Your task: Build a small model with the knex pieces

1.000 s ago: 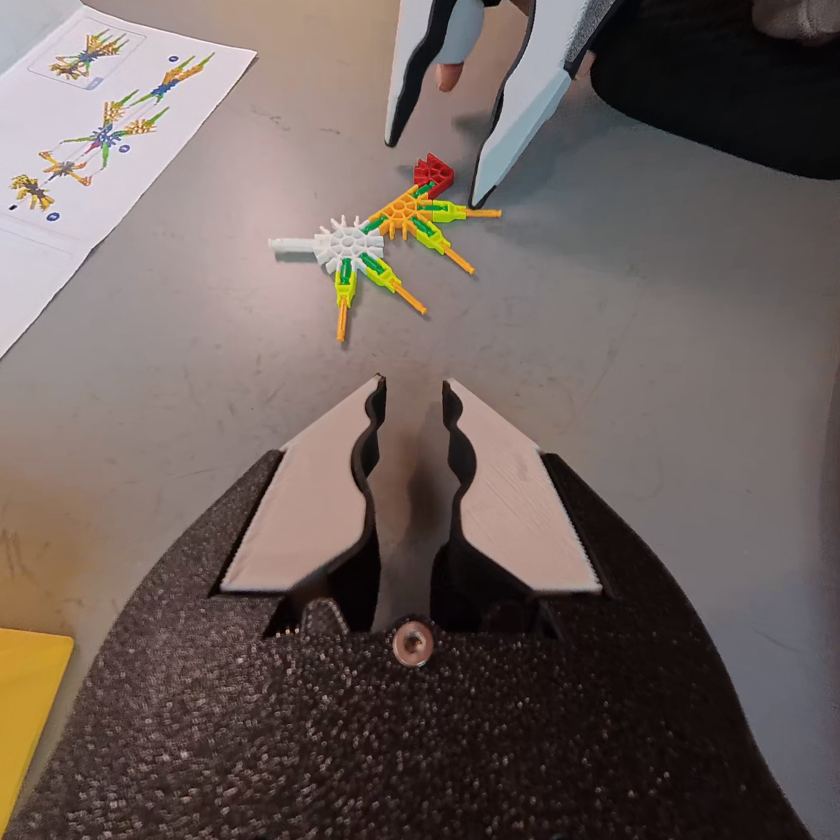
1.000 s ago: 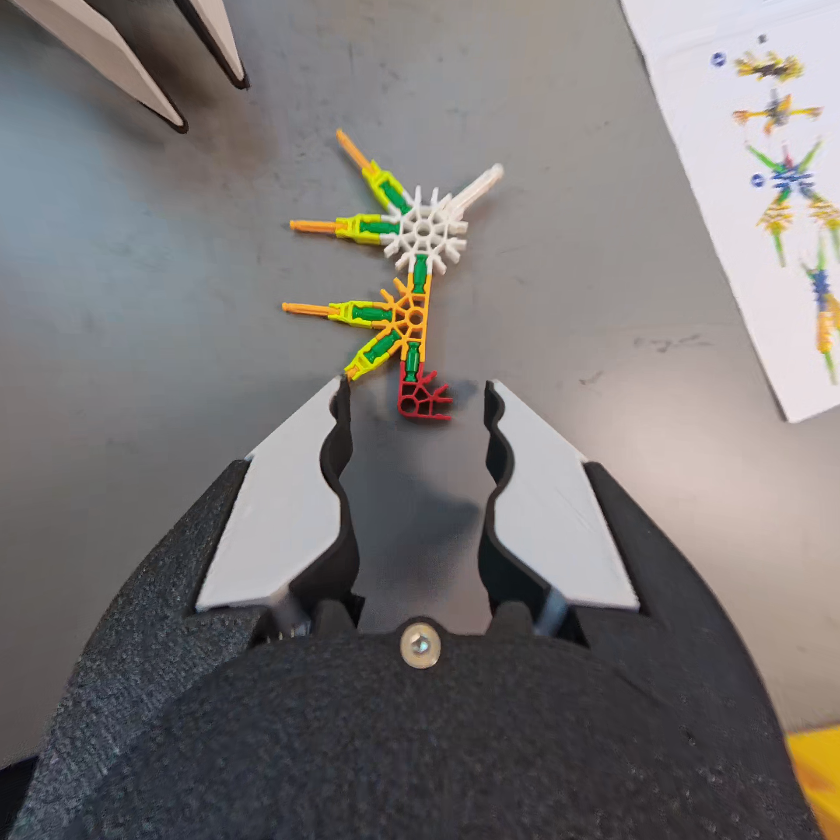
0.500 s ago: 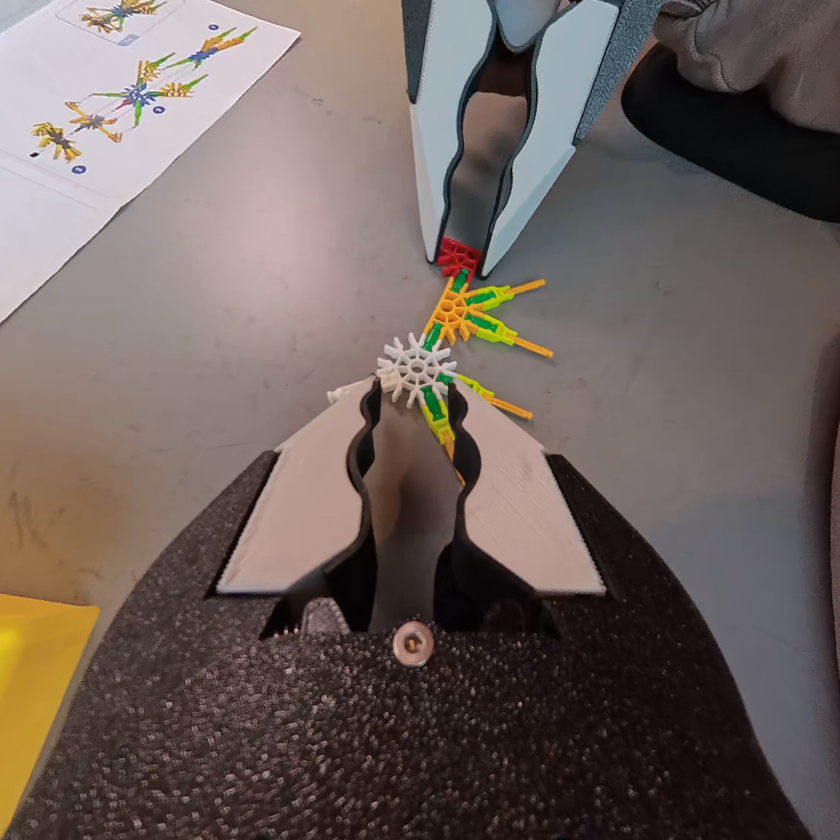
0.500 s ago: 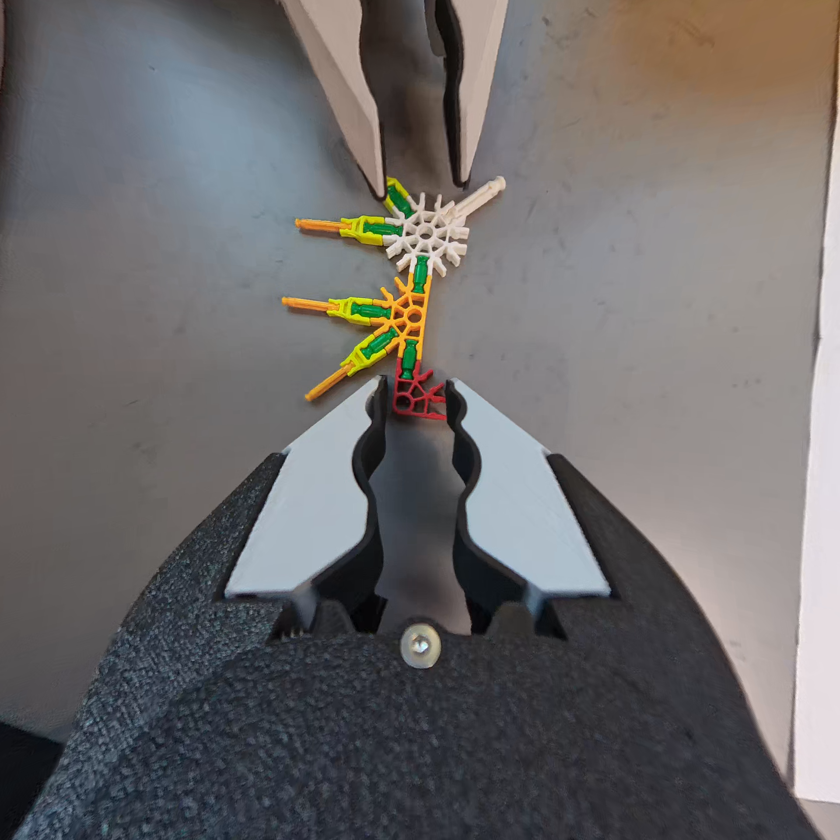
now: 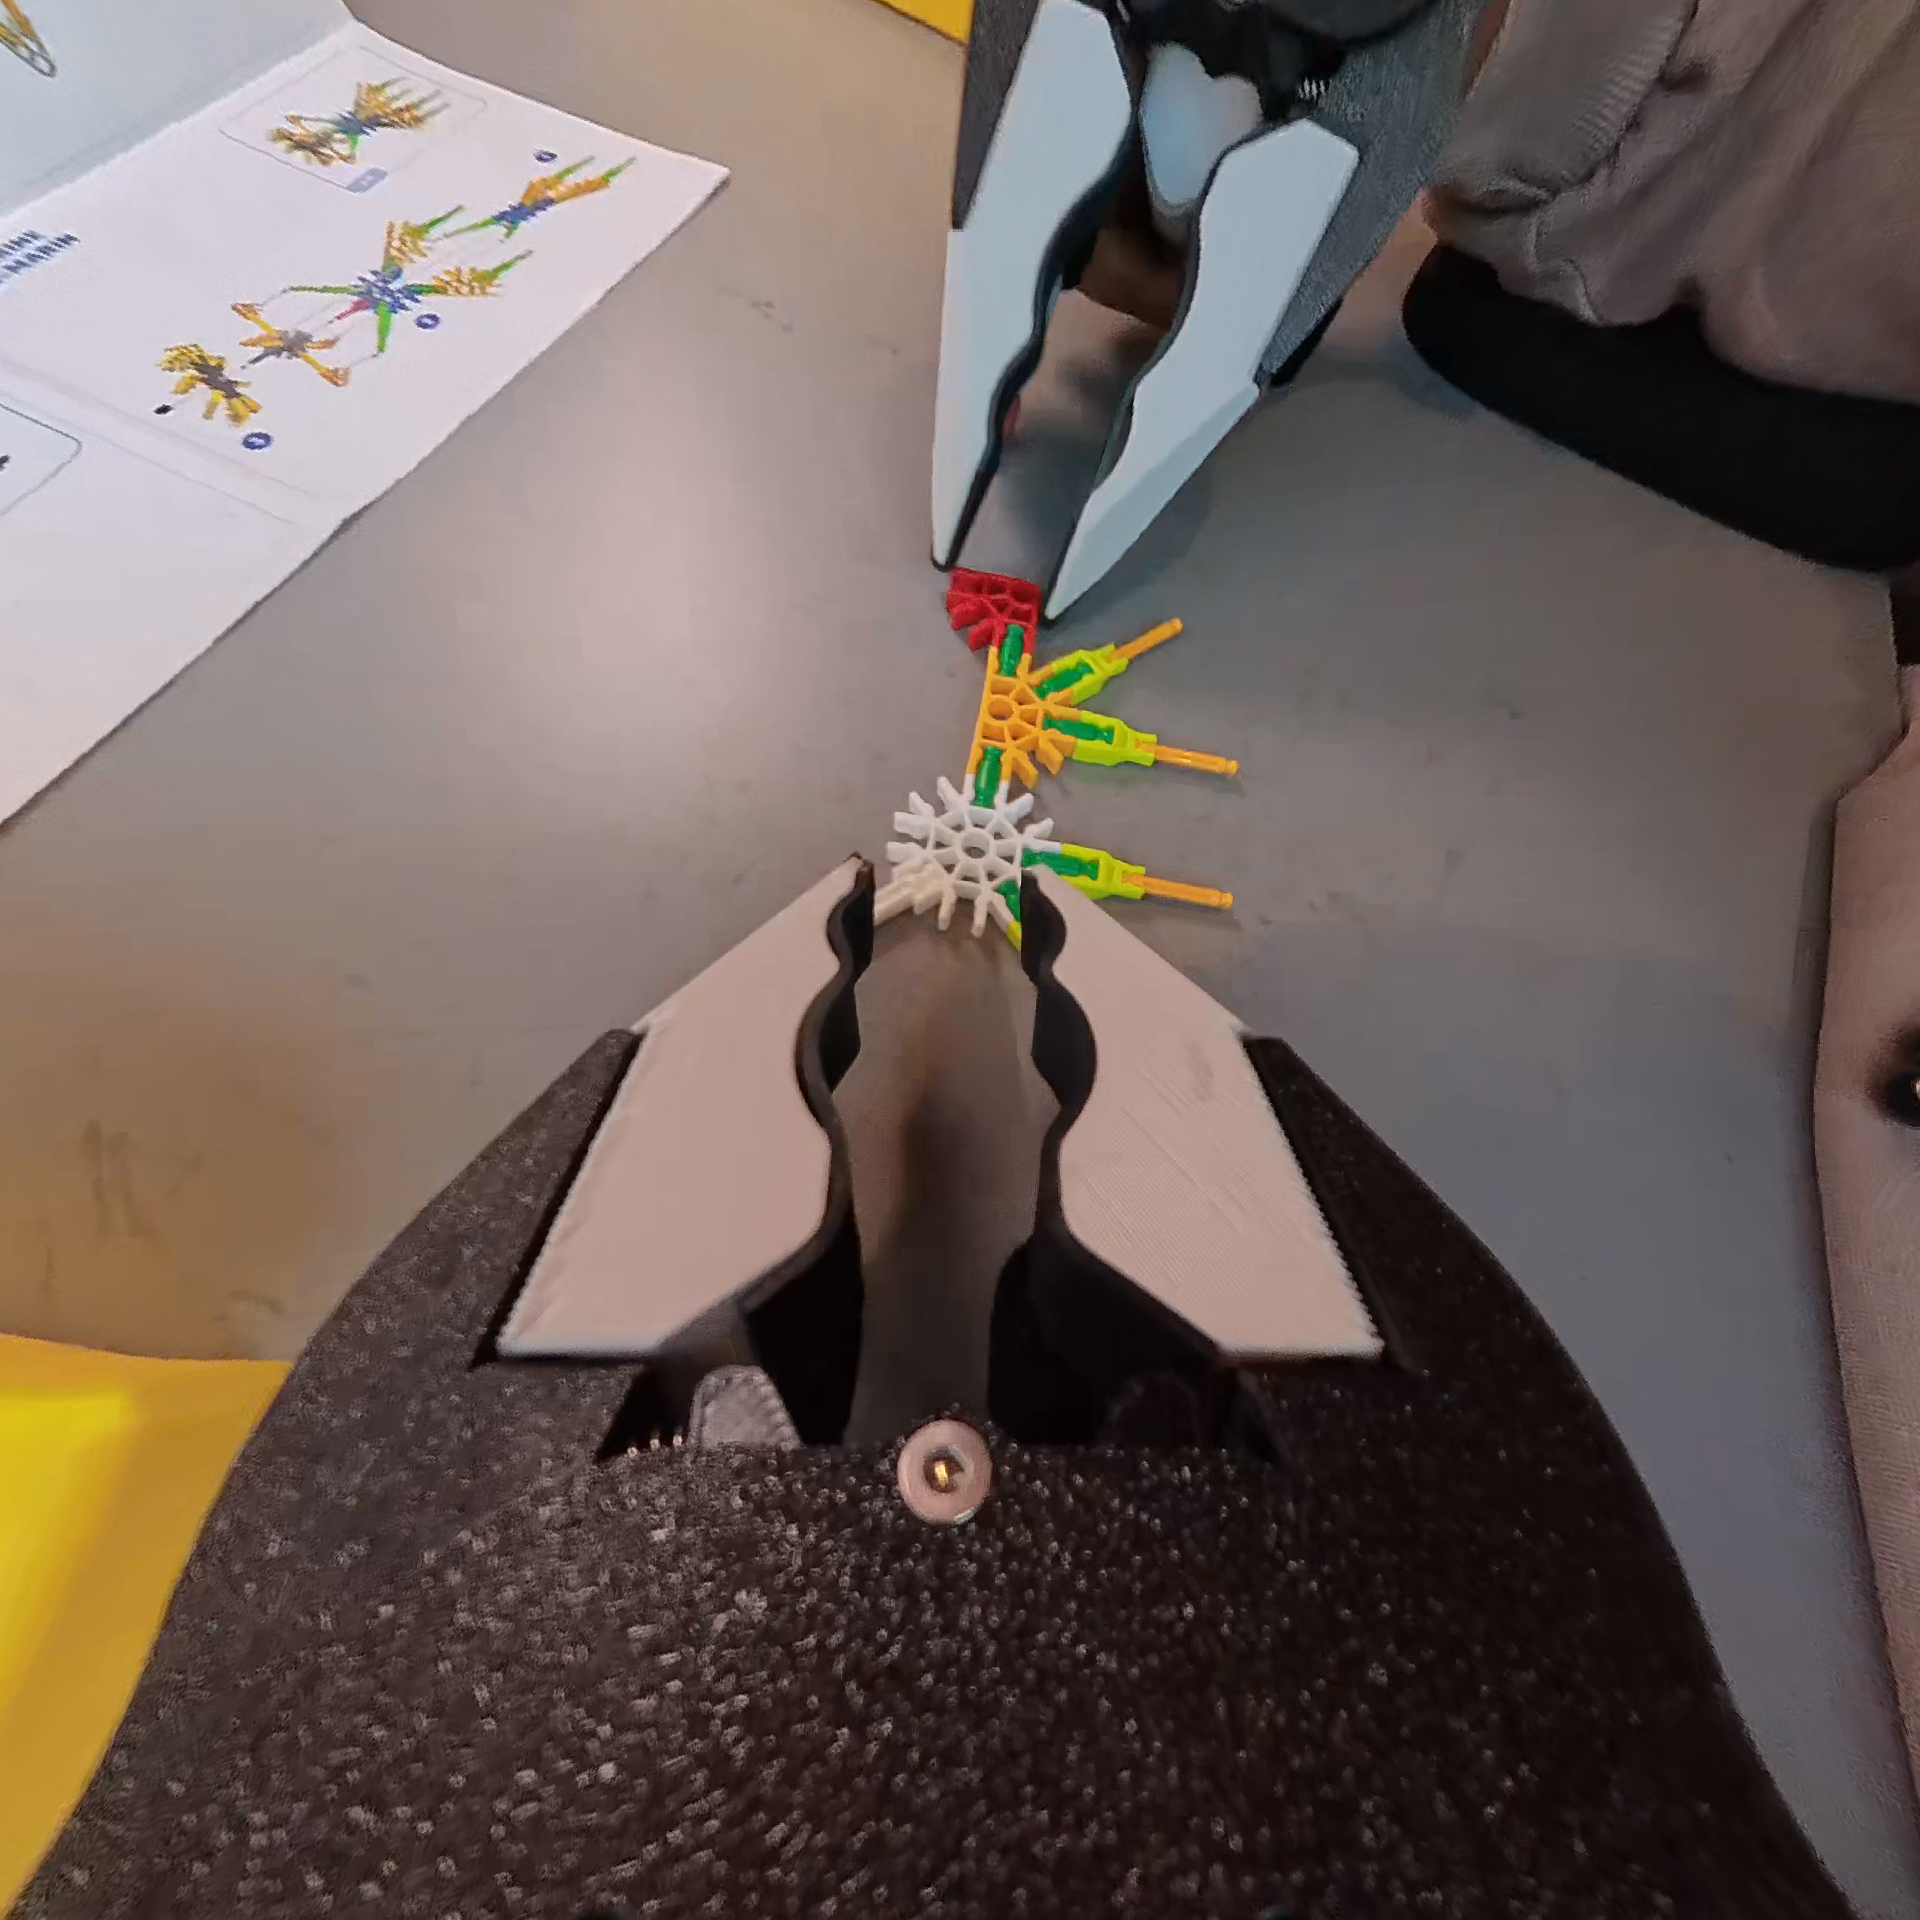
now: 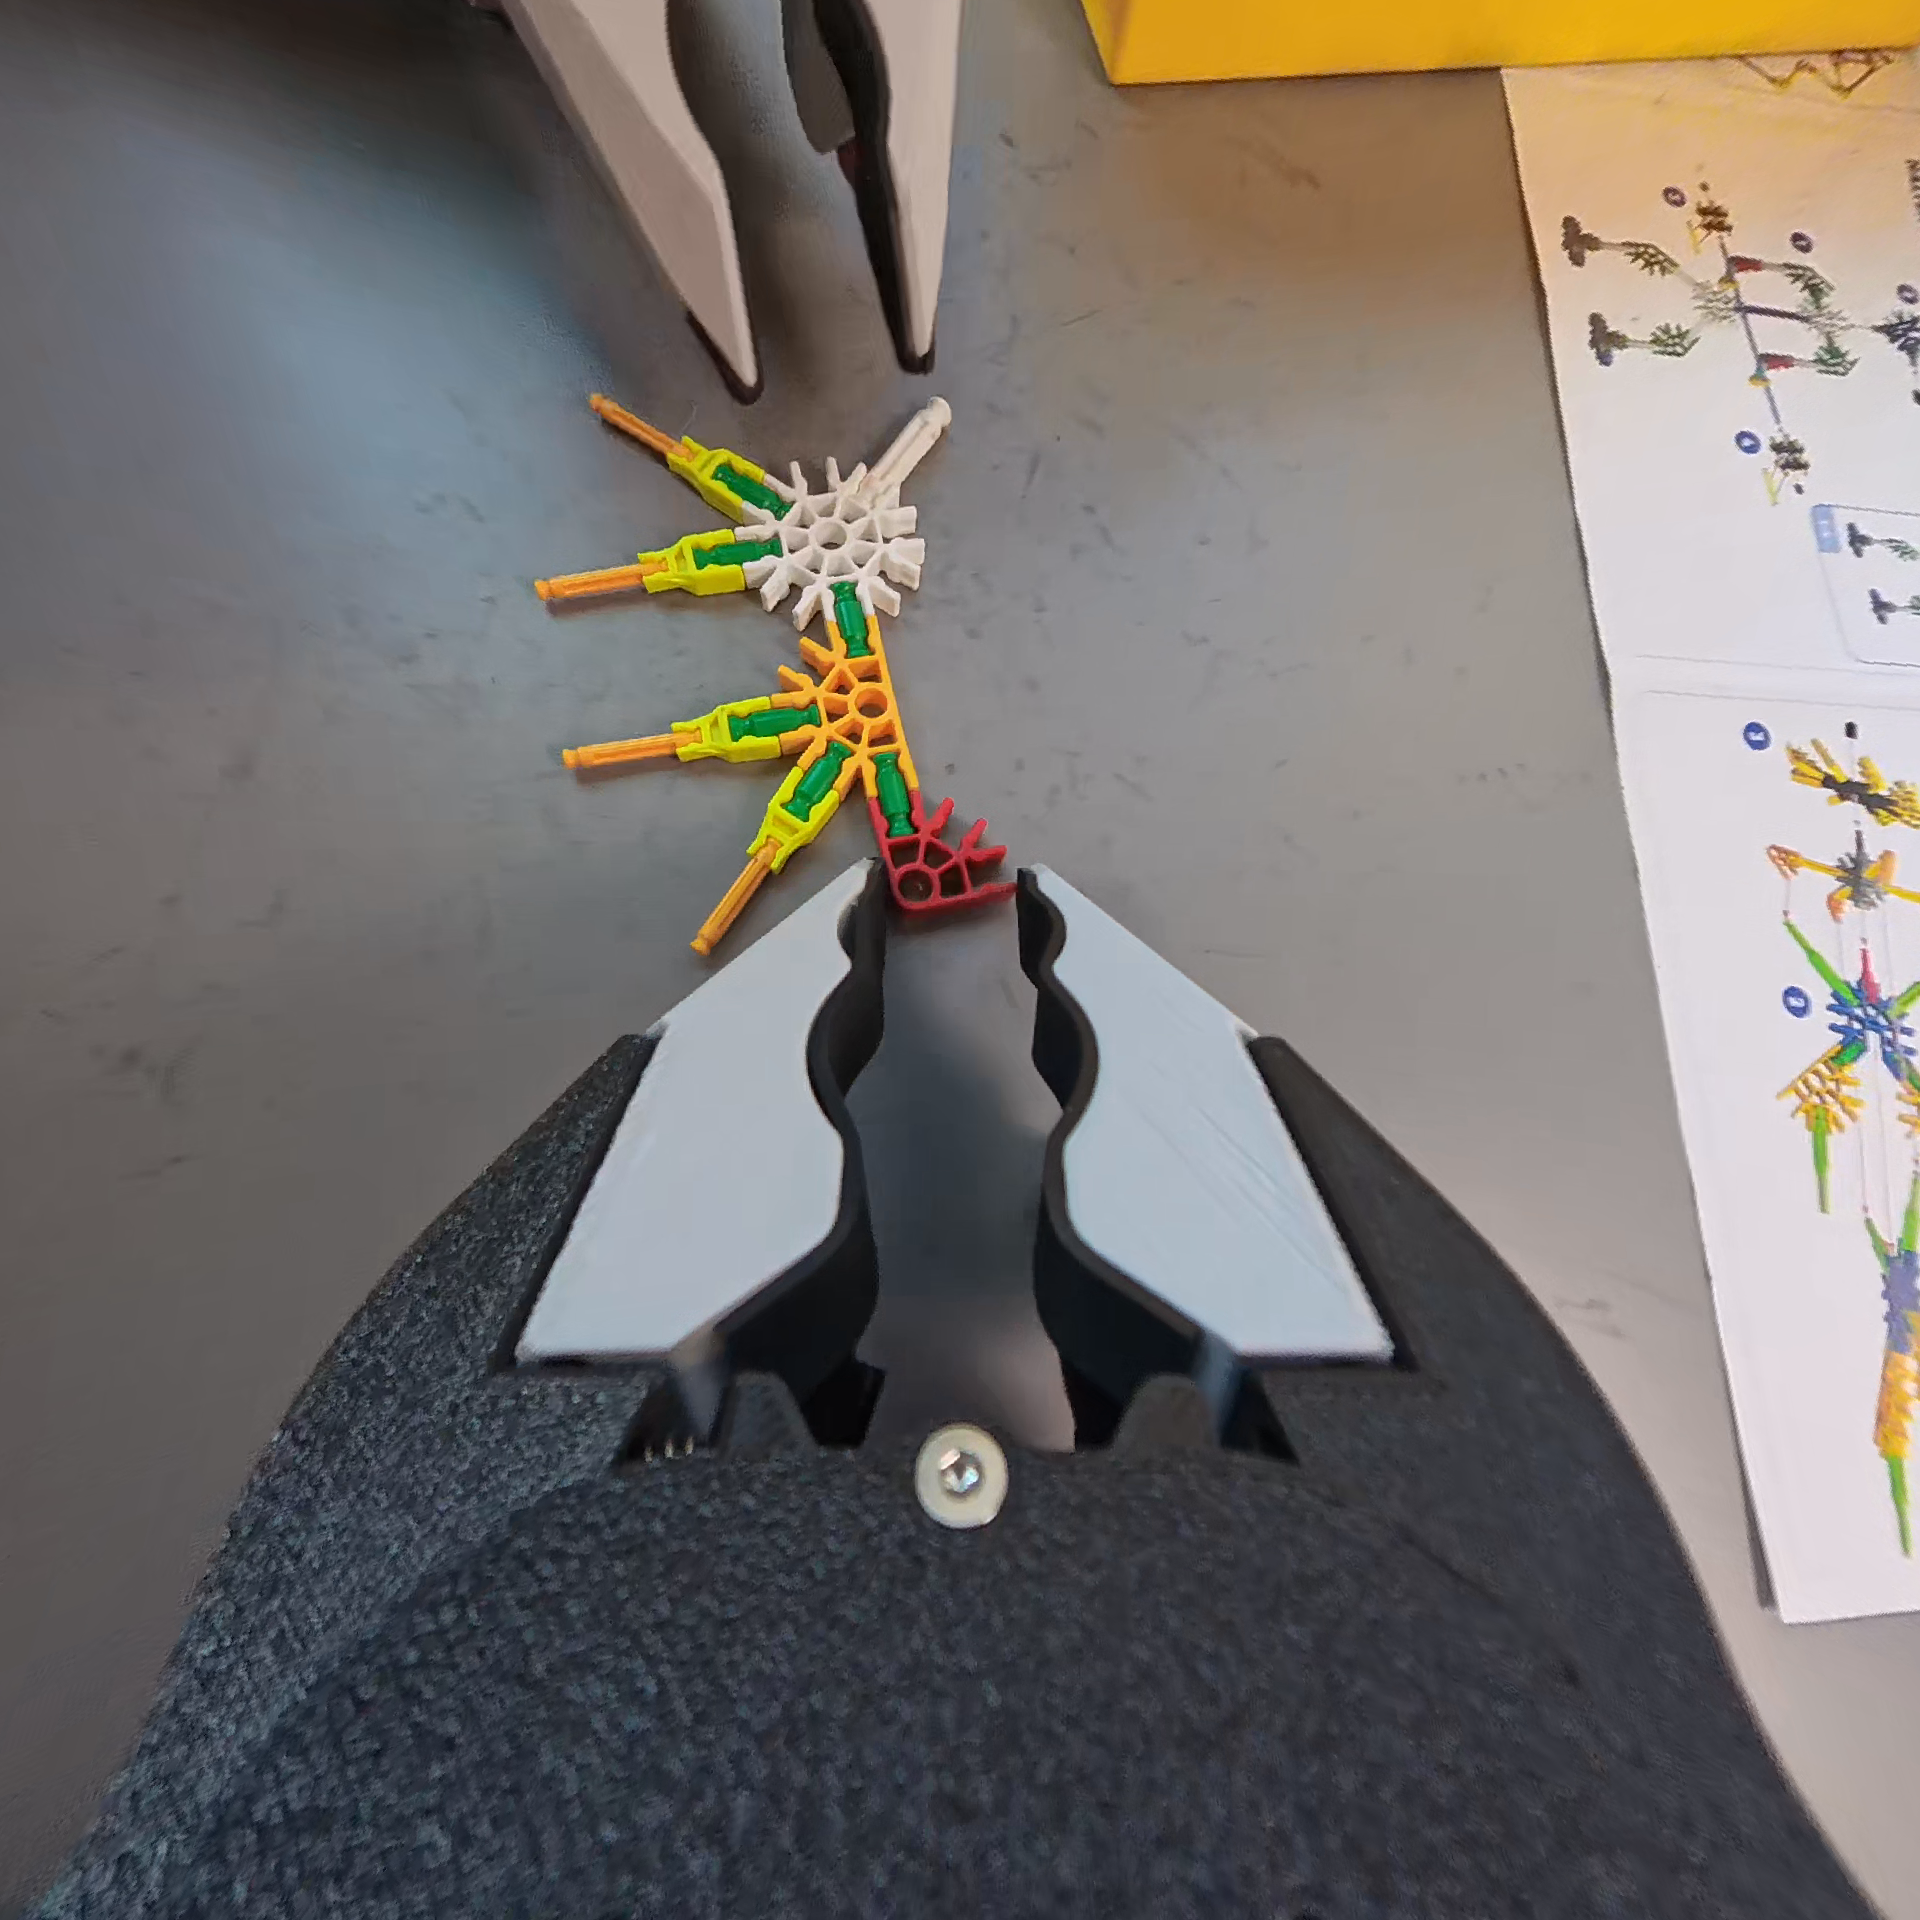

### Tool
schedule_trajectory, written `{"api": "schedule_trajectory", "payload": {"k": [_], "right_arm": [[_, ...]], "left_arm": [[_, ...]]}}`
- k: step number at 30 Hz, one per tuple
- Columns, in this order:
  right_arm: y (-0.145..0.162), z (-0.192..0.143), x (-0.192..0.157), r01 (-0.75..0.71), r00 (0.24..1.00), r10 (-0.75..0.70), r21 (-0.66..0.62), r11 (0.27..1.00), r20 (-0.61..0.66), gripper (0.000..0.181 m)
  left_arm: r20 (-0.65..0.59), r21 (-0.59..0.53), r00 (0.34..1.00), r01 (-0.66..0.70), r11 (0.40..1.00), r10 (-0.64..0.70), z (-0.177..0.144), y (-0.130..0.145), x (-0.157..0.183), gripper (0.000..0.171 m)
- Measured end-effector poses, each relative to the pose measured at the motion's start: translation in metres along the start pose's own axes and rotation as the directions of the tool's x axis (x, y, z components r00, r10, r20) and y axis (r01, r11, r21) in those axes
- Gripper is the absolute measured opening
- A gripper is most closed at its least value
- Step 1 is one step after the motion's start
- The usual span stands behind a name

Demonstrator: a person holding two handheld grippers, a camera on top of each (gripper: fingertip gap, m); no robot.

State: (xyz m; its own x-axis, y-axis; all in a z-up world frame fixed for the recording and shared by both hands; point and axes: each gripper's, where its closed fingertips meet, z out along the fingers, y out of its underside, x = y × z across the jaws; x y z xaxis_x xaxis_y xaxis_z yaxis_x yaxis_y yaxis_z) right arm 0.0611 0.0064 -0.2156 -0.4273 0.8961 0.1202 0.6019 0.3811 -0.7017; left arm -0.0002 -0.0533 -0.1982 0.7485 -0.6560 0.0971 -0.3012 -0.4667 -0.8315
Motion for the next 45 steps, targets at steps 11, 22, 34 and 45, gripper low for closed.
{"api": "schedule_trajectory", "payload": {"k": [11, 22, 34, 45], "right_arm": [[0.000, 0.001, 0.001, 0.027, 0.999, -0.027, 0.002, 1.000, -0.023, 0.024], [-0.001, 0.001, 0.001, 0.020, 0.999, -0.020, 0.003, 1.000, -0.026, 0.024], [-0.031, -0.031, 0.044, -0.139, 0.971, 0.184, 0.269, 0.953, -0.153, 0.059], [-0.039, -0.099, 0.114, -0.166, 0.775, 0.481, 0.604, 0.780, -0.409, 0.073]], "left_arm": [[0.094, -0.117, 0.994, -0.042, 0.992, 0.053, 0.008, 0.019, -0.018, 0.029], [0.085, -0.118, 0.995, -0.050, 0.992, 0.060, 0.008, 0.019, -0.015, 0.024], [0.155, 0.184, 0.983, 0.067, 0.981, -0.096, -0.023, -0.023, -0.040, 0.031], [0.247, 0.441, 0.950, 0.066, 0.895, -0.191, -0.063, -0.054, -0.063, 0.038]]}}
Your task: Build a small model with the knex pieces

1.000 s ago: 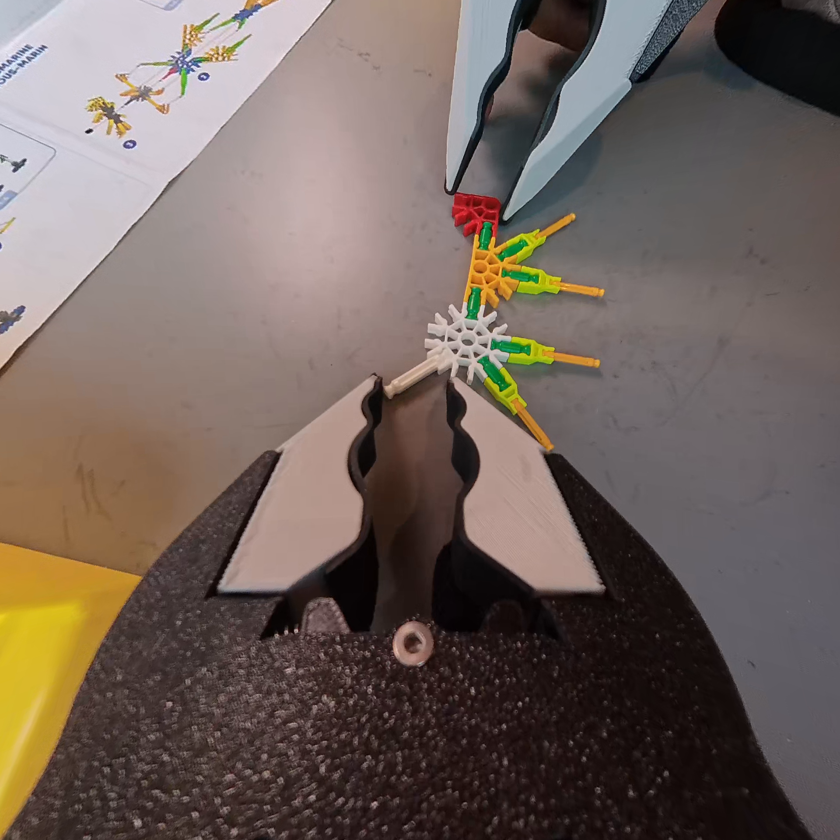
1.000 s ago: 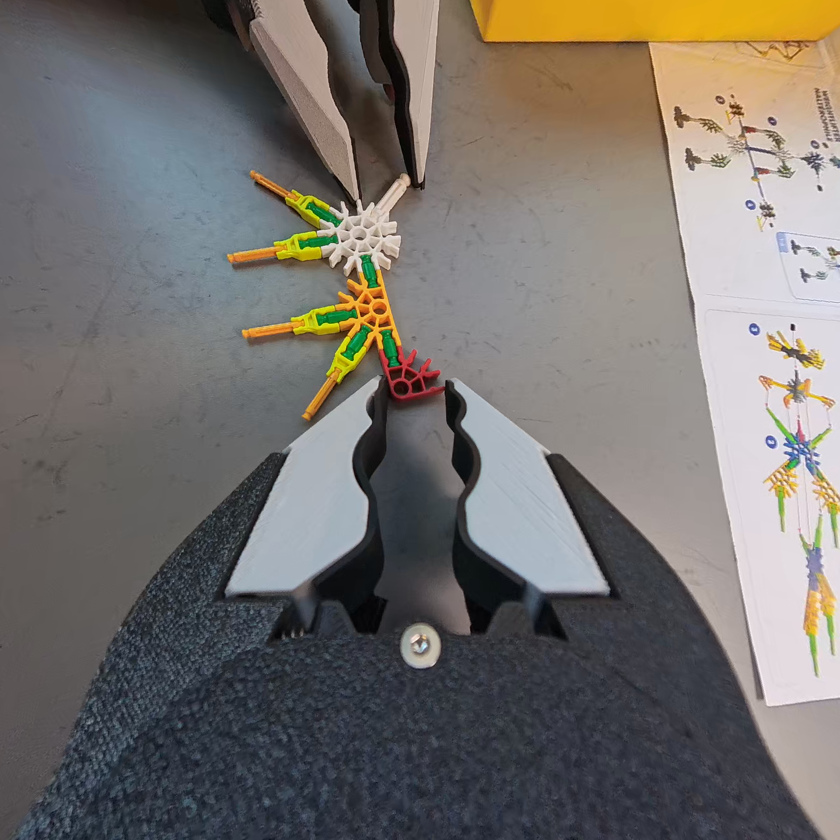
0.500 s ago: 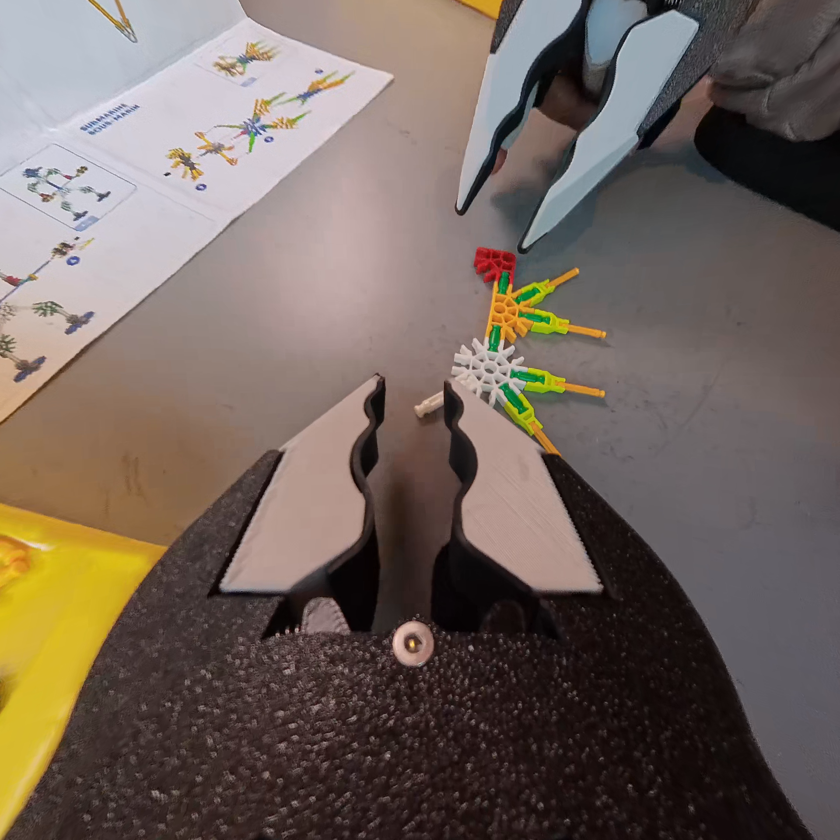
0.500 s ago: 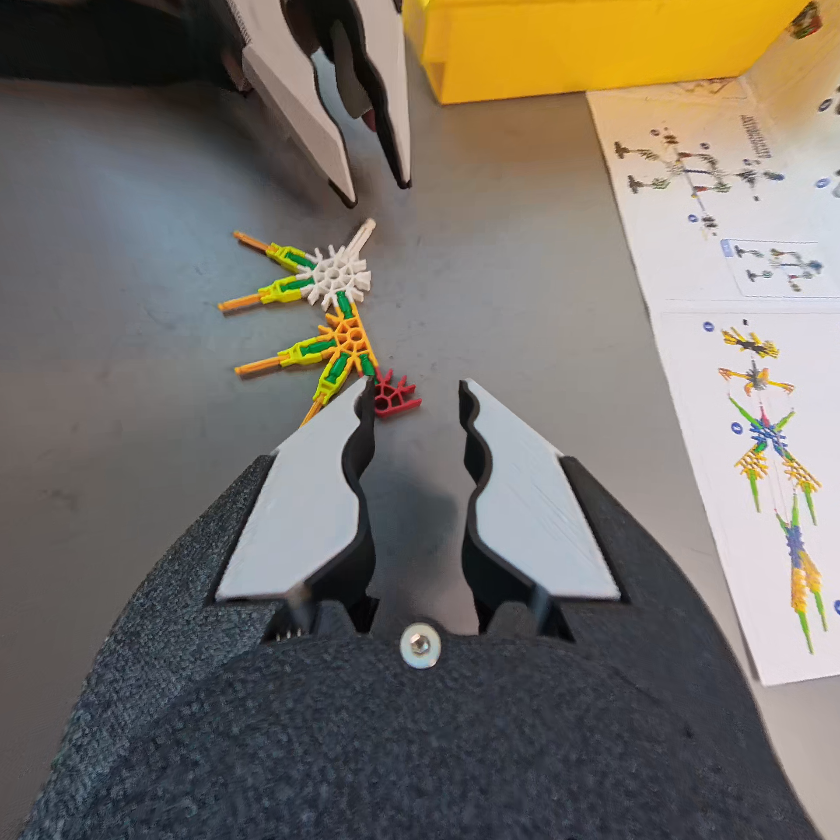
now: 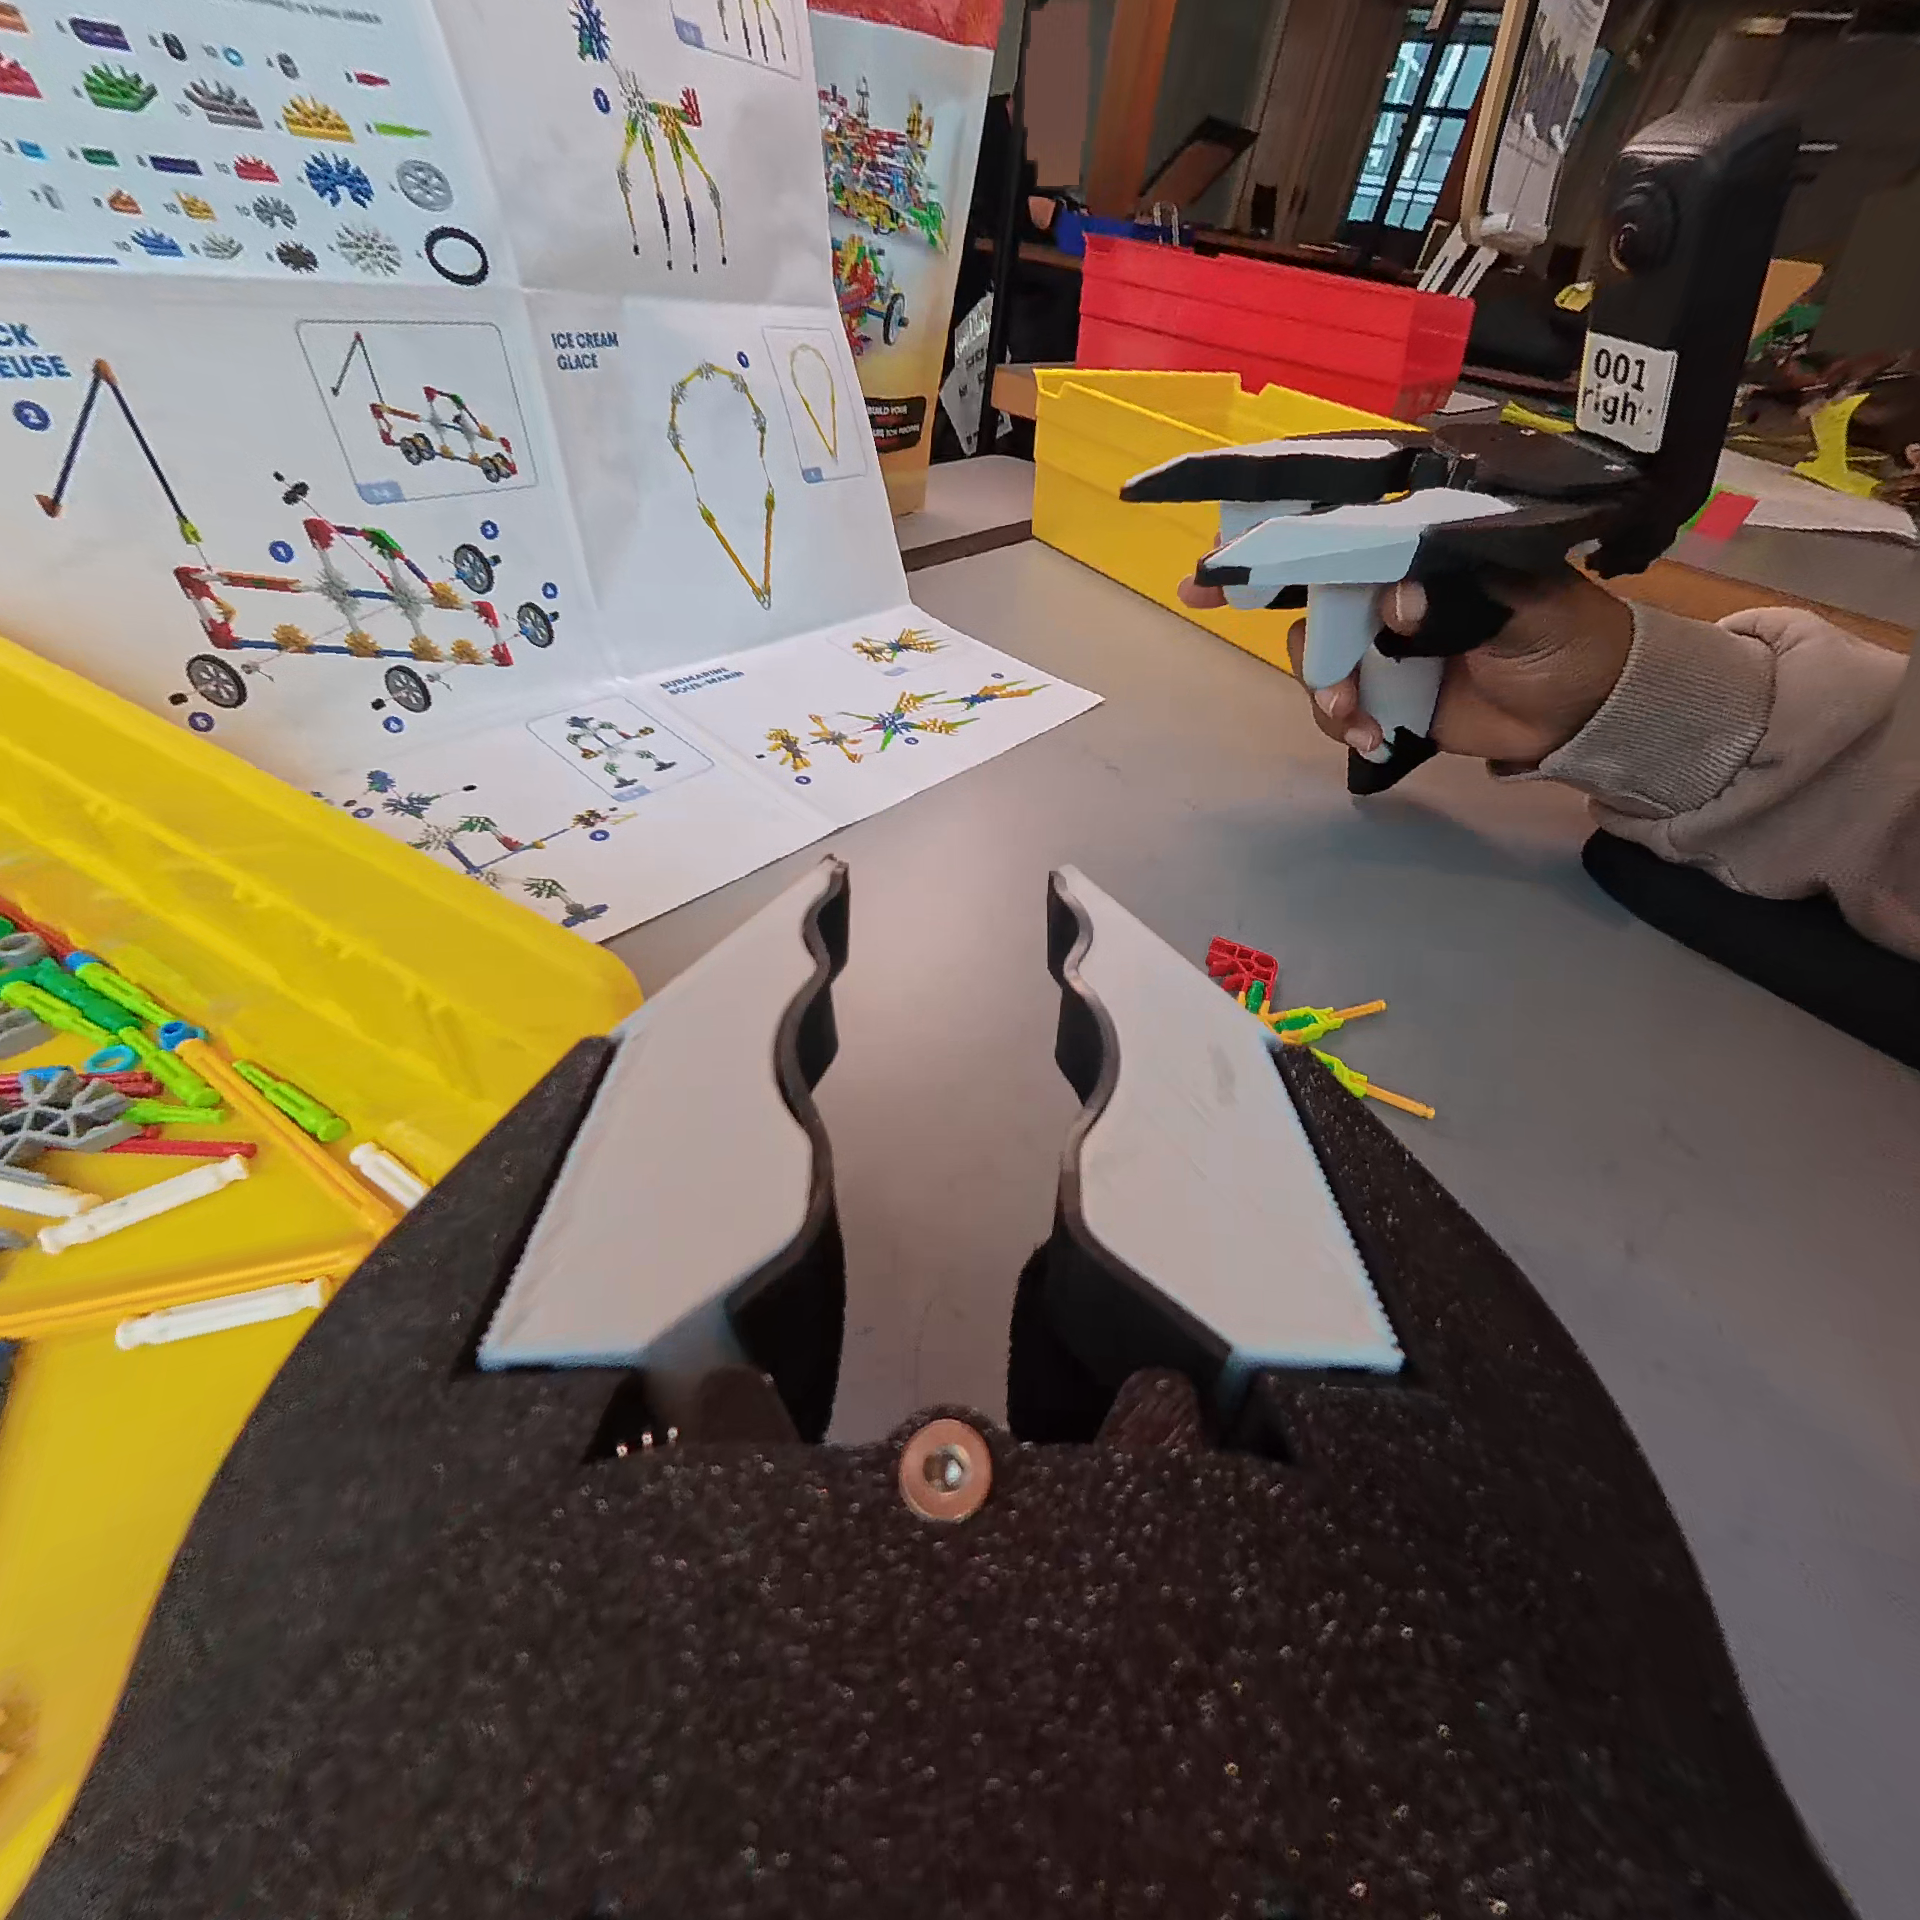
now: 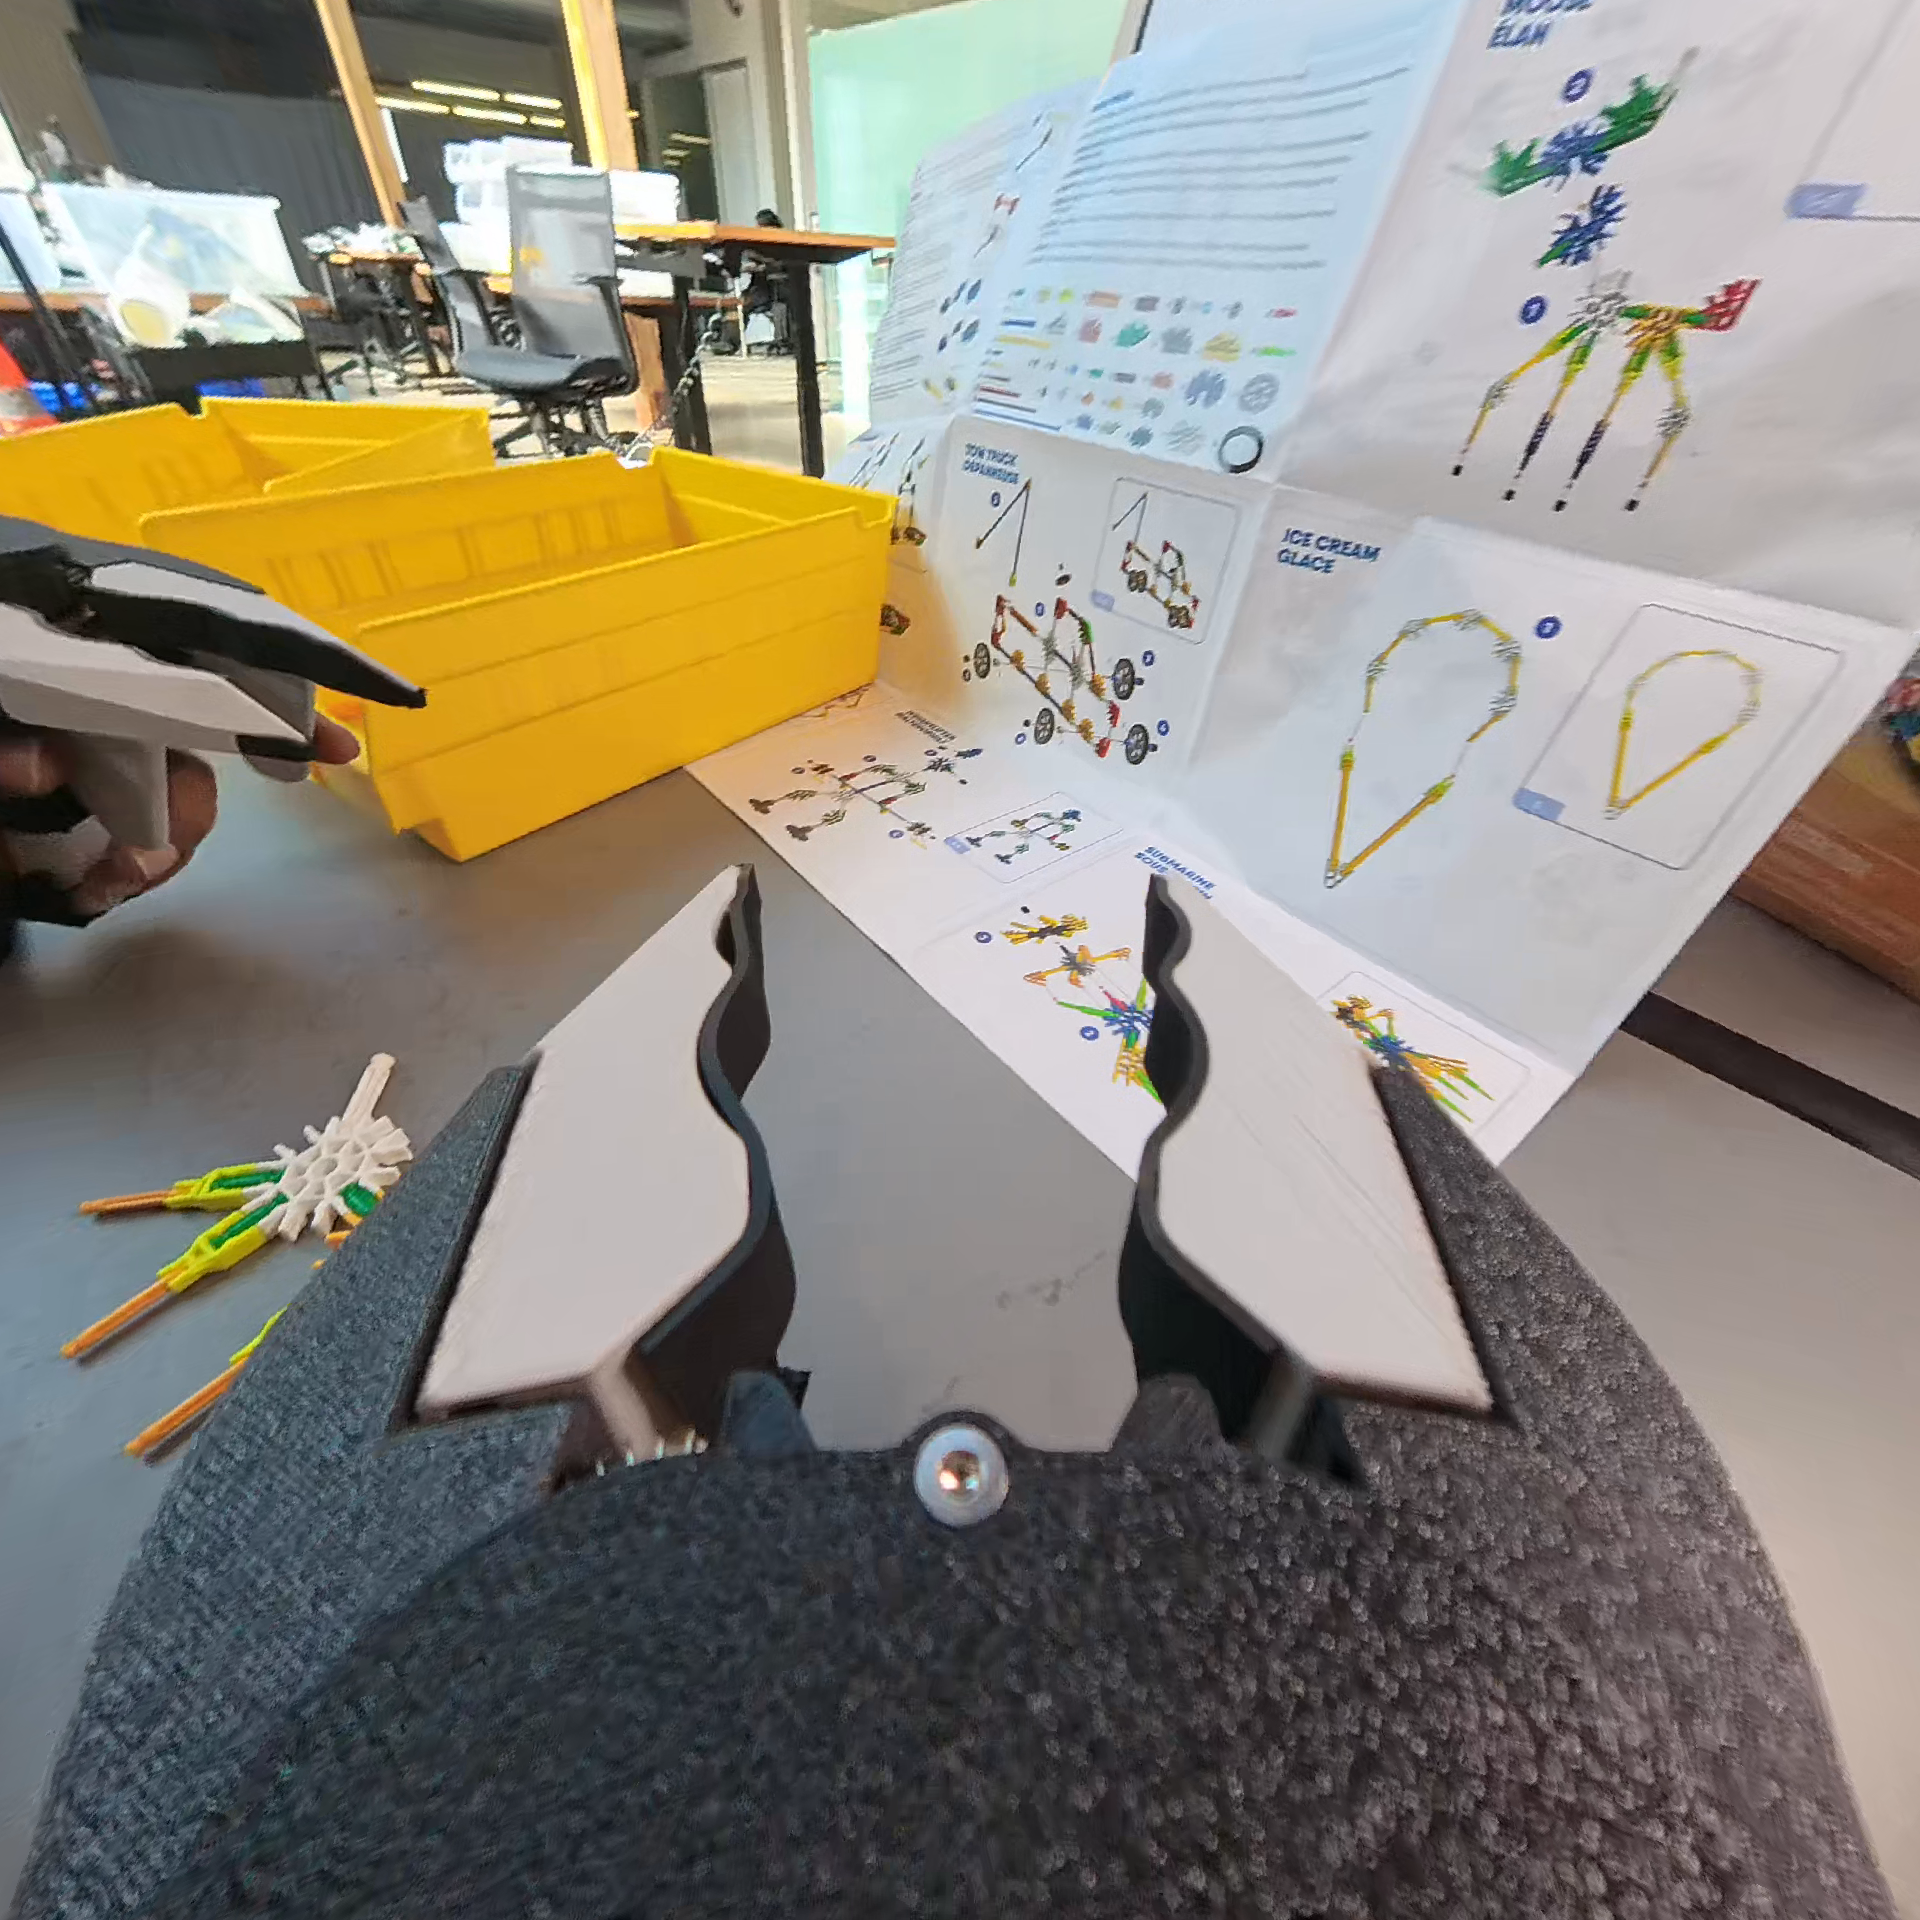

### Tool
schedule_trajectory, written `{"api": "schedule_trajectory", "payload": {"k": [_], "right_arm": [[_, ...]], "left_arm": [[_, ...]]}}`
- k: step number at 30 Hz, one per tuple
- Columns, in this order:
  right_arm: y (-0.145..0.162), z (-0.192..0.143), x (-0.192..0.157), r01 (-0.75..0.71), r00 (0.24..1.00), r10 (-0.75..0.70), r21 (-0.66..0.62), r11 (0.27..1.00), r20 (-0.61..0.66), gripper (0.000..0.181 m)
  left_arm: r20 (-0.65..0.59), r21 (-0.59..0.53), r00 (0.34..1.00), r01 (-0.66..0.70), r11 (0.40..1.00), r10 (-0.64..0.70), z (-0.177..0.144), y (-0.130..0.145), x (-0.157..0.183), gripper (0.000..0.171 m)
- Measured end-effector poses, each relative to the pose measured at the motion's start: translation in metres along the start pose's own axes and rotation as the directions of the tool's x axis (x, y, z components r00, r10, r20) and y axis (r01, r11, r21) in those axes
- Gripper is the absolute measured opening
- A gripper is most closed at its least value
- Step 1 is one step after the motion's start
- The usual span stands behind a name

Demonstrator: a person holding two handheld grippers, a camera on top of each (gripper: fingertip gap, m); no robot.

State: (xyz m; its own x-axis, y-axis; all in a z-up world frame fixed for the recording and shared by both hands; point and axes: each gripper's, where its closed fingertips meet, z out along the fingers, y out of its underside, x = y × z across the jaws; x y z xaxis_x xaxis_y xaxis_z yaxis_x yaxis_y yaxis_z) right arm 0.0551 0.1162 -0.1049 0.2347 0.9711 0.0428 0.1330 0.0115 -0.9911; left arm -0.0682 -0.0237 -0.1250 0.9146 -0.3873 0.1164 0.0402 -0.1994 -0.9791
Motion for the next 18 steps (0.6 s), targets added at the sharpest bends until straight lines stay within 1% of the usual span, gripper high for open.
{"api": "schedule_trajectory", "payload": {"k": [2, 3, 4, 5, 7, 8, 9, 11, 14, 16, 18], "right_arm": [[-0.001, -0.001, 0.000, 0.004, 1.000, -0.004, 0.003, 1.000, -0.001, 0.070], [0.001, 0.000, -0.004, 0.016, 1.000, -0.016, -0.010, 1.000, 0.019, 0.067], [0.006, 0.001, -0.012, 0.040, 0.997, -0.038, -0.039, 0.998, 0.070, 0.061], [0.015, 0.001, -0.029, 0.081, 0.983, -0.064, -0.092, 0.992, 0.174, 0.053], [0.041, -0.005, -0.068, 0.187, 0.914, -0.092, -0.211, 0.959, 0.395, 0.050], [0.056, -0.010, -0.083, 0.251, 0.874, -0.105, -0.256, 0.933, 0.475, 0.050], [0.070, -0.014, -0.094, 0.313, 0.841, -0.117, -0.298, 0.902, 0.529, 0.050], [0.094, -0.017, -0.105, 0.407, 0.807, -0.142, -0.366, 0.837, 0.573, 0.050], [0.110, -0.016, -0.109, 0.470, 0.790, -0.166, -0.410, 0.782, 0.591, 0.048], [0.110, -0.016, -0.113, 0.469, 0.786, -0.154, -0.415, 0.779, 0.599, 0.038], [0.110, -0.016, -0.115, 0.480, 0.778, -0.155, -0.418, 0.771, 0.608, 0.023]], "left_arm": [[0.016, 0.005, 1.000, -0.005, 1.000, 0.005, -0.001, -0.001, -0.002, 0.040], [0.018, 0.004, 1.000, -0.008, 1.000, 0.008, -0.001, -0.001, -0.002, 0.041], [0.016, 0.000, 1.000, -0.010, 1.000, 0.010, 0.000, 0.000, -0.002, 0.041], [0.014, -0.008, 1.000, -0.013, 1.000, 0.013, 0.000, 0.001, -0.001, 0.041], [0.016, -0.029, 0.999, -0.033, 0.999, 0.034, 0.001, 0.004, 0.000, 0.041], [0.017, -0.039, 0.999, -0.045, 0.998, 0.045, 0.002, 0.005, 0.001, 0.041], [0.018, -0.047, 0.998, -0.054, 0.997, 0.055, 0.002, 0.007, 0.001, 0.041], [0.016, -0.058, 0.998, -0.065, 0.996, 0.066, 0.004, 0.009, 0.002, 0.040], [0.009, -0.068, 0.998, -0.065, 0.996, 0.066, 0.005, 0.011, 0.003, 0.040], [0.010, -0.067, 0.998, -0.065, 0.996, 0.066, 0.004, 0.011, 0.003, 0.040], [0.008, -0.067, 0.998, -0.063, 0.996, 0.063, 0.005, 0.011, 0.003, 0.040]]}}
